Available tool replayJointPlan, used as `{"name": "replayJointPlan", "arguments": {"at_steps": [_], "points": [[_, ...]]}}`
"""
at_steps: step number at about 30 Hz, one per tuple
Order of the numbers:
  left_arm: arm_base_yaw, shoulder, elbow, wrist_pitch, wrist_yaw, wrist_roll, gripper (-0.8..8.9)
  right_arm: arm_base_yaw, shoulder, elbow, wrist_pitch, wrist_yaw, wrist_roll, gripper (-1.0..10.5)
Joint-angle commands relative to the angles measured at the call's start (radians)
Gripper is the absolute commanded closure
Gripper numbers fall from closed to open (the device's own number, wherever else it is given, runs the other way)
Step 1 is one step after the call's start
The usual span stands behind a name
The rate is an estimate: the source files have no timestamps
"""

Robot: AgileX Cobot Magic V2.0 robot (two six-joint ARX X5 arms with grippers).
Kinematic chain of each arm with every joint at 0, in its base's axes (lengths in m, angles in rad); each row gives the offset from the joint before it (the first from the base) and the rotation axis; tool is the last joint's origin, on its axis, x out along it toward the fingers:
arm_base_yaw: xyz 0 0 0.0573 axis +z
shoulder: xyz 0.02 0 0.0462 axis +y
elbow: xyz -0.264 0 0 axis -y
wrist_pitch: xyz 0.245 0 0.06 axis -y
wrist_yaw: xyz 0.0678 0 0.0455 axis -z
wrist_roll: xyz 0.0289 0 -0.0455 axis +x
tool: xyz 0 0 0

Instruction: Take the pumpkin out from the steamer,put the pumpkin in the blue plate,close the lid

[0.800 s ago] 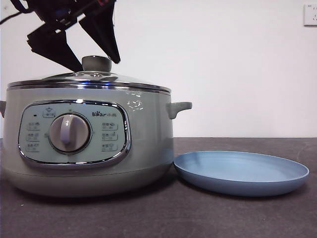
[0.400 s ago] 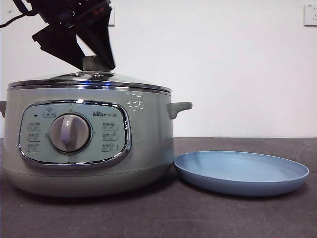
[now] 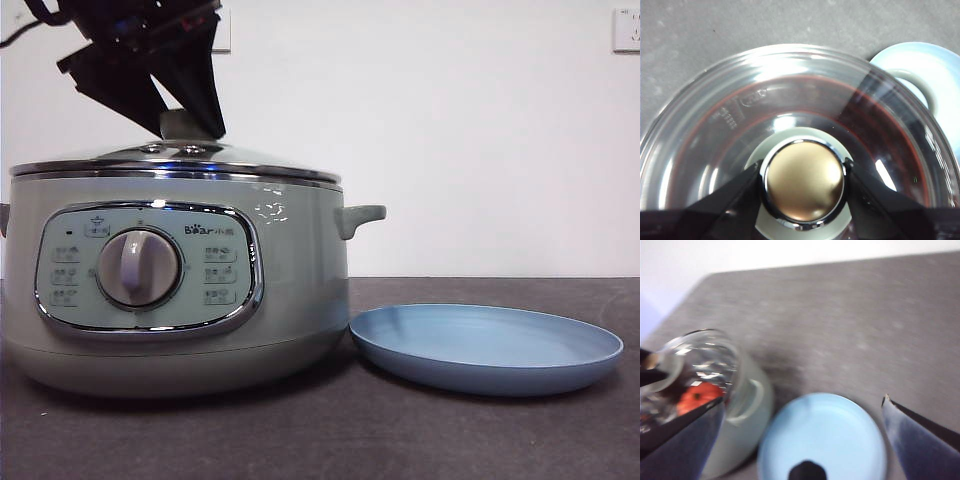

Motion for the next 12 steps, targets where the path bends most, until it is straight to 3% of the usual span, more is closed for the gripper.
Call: {"name": "replayJointPlan", "arguments": {"at_steps": [1,12], "points": [[0.005,-0.11,0.008,0.046,-0.06,0.015,8.22,0.031,0.03,0.008,0.034,-0.033,0.023,3.5],[0.006,-0.446,0.008,0.014,-0.244,0.016,8.22,0.28,0.306,0.23,-0.038,-0.026,-0.039,3.2]]}}
